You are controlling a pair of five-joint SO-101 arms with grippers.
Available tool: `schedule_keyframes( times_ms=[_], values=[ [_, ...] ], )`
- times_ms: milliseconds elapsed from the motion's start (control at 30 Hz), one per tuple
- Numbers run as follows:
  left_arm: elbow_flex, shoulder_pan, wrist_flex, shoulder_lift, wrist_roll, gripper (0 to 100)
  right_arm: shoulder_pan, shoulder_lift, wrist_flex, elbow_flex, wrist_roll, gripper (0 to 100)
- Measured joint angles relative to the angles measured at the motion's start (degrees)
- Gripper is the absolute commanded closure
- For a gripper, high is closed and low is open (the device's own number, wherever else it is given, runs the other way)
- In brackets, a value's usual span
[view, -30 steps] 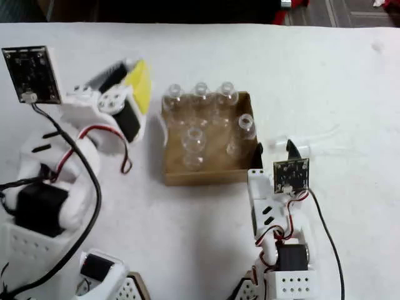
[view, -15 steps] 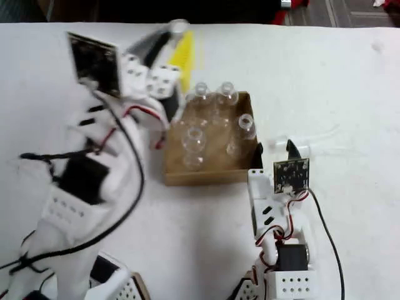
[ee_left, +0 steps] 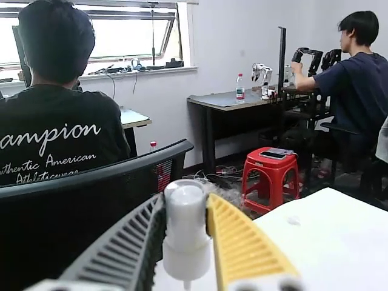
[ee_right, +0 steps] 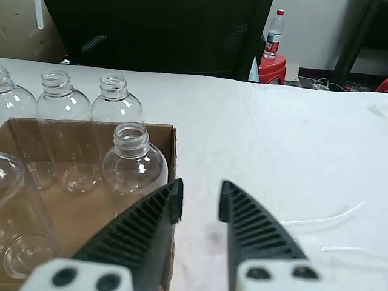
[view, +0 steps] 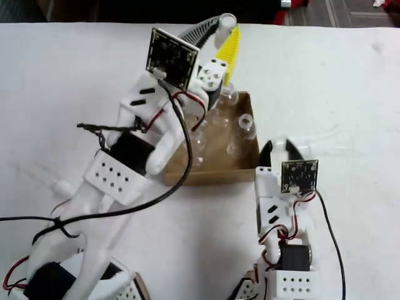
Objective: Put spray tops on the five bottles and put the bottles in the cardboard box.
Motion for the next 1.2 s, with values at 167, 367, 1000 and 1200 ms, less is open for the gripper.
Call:
schedule_keyframes(
  times_ms=[167, 367, 1000, 1200],
  values=[
    [0.0, -0.8, -0.4, 0.4, -0.4, 98, 0.0, 0.0, 0.0, 0.0, 0.0, 95.4],
    [1.8, -1.6, -0.9, 0.4, -0.4, 98, 0.0, 0.0, 0.0, 0.0, 0.0, 95.4],
    [14.8, -6.1, -19.2, 0.4, 5.1, 98, 0.0, 0.0, 0.0, 0.0, 0.0, 95.4],
    [14.8, -6.4, -17.8, 0.4, 8.6, 98, 0.0, 0.0, 0.0, 0.0, 0.0, 95.4]
  ],
)
